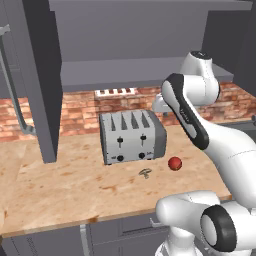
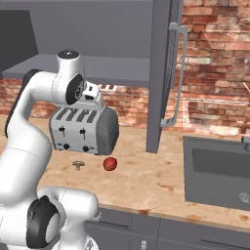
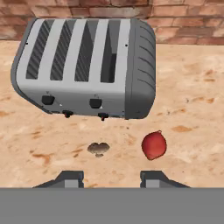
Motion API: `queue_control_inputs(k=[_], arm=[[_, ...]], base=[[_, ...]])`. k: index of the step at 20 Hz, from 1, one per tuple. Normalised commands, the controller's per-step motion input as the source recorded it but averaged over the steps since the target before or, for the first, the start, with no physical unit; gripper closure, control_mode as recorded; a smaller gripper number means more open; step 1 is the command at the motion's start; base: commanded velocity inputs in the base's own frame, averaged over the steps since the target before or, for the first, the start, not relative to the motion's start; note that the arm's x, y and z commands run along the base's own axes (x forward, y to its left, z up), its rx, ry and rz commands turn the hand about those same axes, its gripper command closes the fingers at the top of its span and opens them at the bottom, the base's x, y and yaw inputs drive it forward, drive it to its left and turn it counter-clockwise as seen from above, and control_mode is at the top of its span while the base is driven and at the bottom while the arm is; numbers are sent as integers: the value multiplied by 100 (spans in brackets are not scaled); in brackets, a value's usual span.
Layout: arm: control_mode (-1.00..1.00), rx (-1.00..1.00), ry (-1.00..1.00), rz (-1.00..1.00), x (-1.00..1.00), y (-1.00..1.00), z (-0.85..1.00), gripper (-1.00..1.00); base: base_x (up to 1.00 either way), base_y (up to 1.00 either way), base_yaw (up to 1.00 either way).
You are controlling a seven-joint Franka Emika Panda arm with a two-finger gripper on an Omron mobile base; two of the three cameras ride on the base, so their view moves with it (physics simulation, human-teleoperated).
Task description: Pick the onion, mushroom from the counter and place them in the cabinet. Then close the cabinet.
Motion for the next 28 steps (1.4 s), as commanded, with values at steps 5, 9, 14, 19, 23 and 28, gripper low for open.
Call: queue_control_inputs(k=[5, 9, 14, 19, 23, 28], arm=[[-100, -1, 0, 2, -19, 12, -40, -100], [-100, 0, 0, 12, -54, 32, -72, -100], [-100, 0, 4, 7, -31, 38, -82, -100], [-100, 0, 7, 2, -3, 24, -71, -100], [-100, 0, 0, 0, 8, 5, -51, -100], [-100, 0, 0, 0, 5, 7, -56, -100]], base=[[0, 0, 0], [0, 0, 0], [0, 0, 0], [0, 0, 0], [0, 0, 0], [0, 0, 0]])
